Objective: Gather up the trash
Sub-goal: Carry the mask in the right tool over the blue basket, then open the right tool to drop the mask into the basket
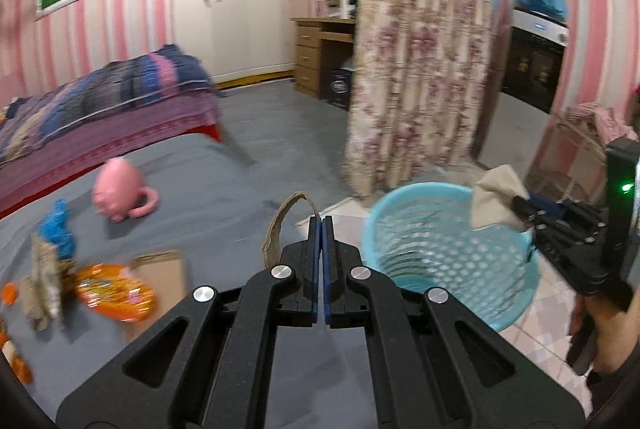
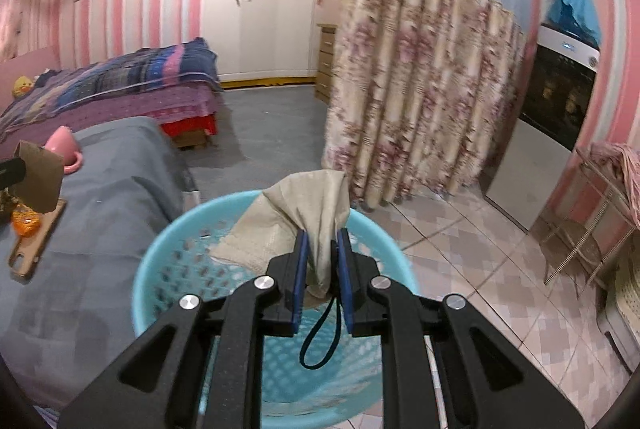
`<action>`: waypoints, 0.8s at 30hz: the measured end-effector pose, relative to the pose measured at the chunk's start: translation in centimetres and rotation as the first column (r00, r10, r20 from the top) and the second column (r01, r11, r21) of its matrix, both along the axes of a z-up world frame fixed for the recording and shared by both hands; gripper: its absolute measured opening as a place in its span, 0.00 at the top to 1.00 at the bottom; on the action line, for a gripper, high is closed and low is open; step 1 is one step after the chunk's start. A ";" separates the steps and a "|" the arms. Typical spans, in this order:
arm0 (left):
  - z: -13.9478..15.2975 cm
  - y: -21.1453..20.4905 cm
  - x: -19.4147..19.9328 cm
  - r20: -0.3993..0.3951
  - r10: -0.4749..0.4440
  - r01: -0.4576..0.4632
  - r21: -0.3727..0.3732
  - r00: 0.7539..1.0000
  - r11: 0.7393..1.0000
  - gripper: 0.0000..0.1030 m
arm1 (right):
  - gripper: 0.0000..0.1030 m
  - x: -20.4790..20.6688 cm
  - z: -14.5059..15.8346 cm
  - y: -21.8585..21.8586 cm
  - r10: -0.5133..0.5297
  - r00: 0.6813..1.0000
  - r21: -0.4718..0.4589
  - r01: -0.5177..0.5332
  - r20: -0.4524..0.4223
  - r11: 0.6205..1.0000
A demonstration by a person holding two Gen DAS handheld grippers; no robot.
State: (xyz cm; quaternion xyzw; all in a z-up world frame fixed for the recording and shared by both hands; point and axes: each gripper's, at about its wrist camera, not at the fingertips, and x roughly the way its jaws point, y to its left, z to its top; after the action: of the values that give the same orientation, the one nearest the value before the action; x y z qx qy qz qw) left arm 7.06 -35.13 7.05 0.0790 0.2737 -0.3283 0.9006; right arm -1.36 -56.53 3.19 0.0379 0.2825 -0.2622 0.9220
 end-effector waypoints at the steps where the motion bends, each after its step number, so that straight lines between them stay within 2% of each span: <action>1: -0.2 -0.9 -0.2 -0.008 -0.021 0.021 -0.005 1.000 1.000 1.00 | 0.85 -0.2 -0.1 -0.5 -0.011 1.000 0.005 0.011 0.002 1.000; 11: -3.2 -7.5 0.1 -0.072 -0.135 0.137 0.021 0.988 0.990 1.00 | 0.85 -0.9 -1.7 -3.6 -0.070 0.998 0.043 0.070 0.003 0.997; 24: -6.7 -11.6 1.4 -0.109 -0.124 0.136 0.111 0.986 0.985 0.99 | 0.85 0.8 -3.2 -4.8 -0.062 0.998 0.072 0.064 -0.031 0.995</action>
State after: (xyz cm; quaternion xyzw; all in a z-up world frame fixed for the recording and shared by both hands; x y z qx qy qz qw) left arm 8.51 -46.69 0.32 0.1330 0.3322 -0.3732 0.8559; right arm -0.59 -61.30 -0.02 0.0767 0.3037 -0.2810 0.9072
